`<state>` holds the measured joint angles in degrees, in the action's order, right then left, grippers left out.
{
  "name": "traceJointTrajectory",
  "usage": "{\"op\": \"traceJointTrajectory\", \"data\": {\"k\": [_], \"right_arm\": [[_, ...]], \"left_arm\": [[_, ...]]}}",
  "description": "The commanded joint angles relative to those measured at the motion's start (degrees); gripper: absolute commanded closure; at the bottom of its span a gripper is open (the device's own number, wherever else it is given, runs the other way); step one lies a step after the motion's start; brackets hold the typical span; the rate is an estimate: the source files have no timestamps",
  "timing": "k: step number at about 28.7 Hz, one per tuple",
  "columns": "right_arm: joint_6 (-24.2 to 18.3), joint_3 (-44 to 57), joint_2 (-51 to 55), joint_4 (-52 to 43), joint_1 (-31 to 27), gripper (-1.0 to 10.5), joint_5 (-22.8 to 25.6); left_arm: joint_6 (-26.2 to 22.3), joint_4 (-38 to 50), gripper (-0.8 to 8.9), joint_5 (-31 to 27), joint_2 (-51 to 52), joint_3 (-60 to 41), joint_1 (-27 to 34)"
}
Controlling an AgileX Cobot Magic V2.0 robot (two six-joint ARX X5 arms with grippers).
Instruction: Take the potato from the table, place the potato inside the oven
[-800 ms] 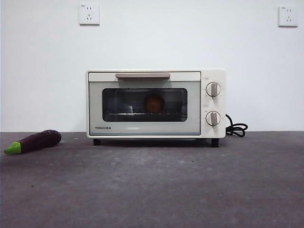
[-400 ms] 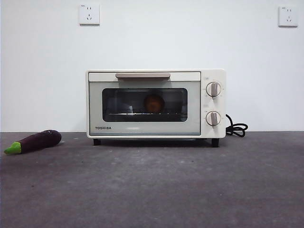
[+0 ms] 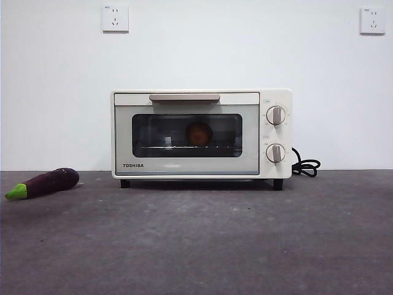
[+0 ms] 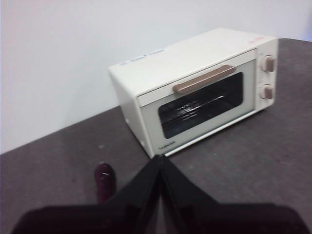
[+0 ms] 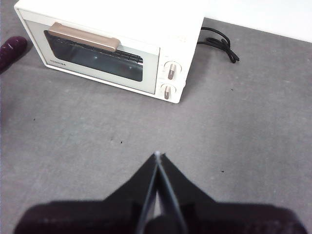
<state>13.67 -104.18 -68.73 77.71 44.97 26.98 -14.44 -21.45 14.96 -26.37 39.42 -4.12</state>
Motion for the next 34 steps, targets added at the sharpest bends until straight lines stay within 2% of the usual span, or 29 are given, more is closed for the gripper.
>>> {"op": "traceJointTrajectory", "data": {"k": [1, 13, 24, 27, 32, 34], "right_arm": [[-0.2, 0.2, -0.1, 1.2, 0.0, 9.5, 0.1], [-0.2, 0.2, -0.1, 1.2, 0.0, 9.5, 0.1], [-0.2, 0.2, -0.1, 1.2, 0.0, 9.5, 0.1], [-0.2, 0.2, -0.1, 1.2, 0.0, 9.5, 0.1], [-0.2, 0.2, -0.1, 1.2, 0.0, 9.5, 0.1], [-0.2, 0.2, -0.1, 1.2, 0.0, 9.5, 0.1]], "left_arm": [[-0.7, 5.3, 8.18, 0.0, 3.6, -6.7, 1.4], [-0.7, 7.7, 8.18, 0.0, 16.8, -25.7, 2.2], [-0.4, 8.3, 8.18, -0.6, 25.3, -36.5, 3.5], [2.6, 8.8, 8.18, -5.8, 25.9, -37.7, 4.9], [8.2, 10.3, 8.18, -17.6, 26.1, -38.4, 6.2], [9.4, 12.2, 8.18, -20.0, 26.1, -38.9, 6.3]]}}
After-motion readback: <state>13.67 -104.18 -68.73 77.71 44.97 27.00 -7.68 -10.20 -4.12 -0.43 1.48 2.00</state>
